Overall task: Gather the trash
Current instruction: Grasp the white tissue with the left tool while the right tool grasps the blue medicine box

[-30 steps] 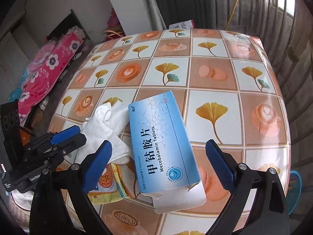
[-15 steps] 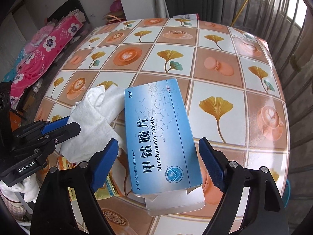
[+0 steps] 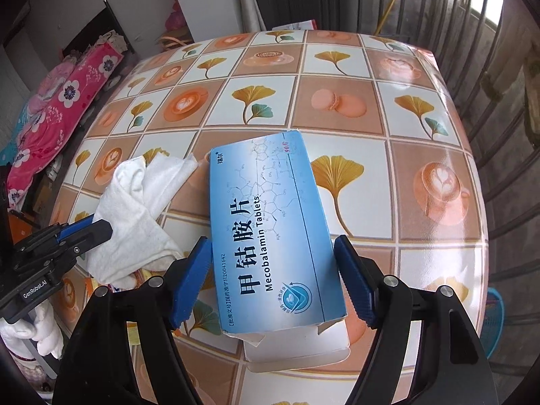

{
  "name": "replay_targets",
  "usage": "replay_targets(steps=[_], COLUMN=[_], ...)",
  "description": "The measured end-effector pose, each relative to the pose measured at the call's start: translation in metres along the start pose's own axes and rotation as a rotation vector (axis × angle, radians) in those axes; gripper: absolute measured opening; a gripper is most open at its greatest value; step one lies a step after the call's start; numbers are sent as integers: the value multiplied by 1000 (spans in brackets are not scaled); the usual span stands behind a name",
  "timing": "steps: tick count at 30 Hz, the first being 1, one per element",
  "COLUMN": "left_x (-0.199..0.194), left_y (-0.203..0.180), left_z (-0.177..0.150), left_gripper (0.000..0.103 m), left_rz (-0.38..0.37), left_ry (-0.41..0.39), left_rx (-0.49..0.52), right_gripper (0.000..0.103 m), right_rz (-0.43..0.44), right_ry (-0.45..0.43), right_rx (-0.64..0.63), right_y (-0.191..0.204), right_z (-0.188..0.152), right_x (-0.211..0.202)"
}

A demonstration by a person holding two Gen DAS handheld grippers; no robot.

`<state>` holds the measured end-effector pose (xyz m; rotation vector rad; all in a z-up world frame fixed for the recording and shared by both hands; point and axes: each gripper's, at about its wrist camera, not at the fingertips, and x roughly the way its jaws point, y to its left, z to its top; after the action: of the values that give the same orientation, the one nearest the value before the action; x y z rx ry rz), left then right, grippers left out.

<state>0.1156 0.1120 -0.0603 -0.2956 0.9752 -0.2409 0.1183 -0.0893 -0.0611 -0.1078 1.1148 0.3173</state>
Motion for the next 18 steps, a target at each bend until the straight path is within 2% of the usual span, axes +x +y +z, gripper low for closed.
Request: replay_targets(steps=[6, 10, 18], left_x=[3, -3, -17], left_y=[1, -1, -2], left_z=[0, 1, 5], left_gripper=[24, 13, 6], left_rz=[5, 2, -37], left_ry=[9, -15, -57], left_rx=[-17, -10, -25], right_gripper=[75, 76, 71], right_rz=[2, -8, 4], right_ry=[3, 13, 14], right_rx=[-20, -31, -10], right_y=[5, 7, 4], right_z=[-3, -3, -3], right_x=[0, 5, 6])
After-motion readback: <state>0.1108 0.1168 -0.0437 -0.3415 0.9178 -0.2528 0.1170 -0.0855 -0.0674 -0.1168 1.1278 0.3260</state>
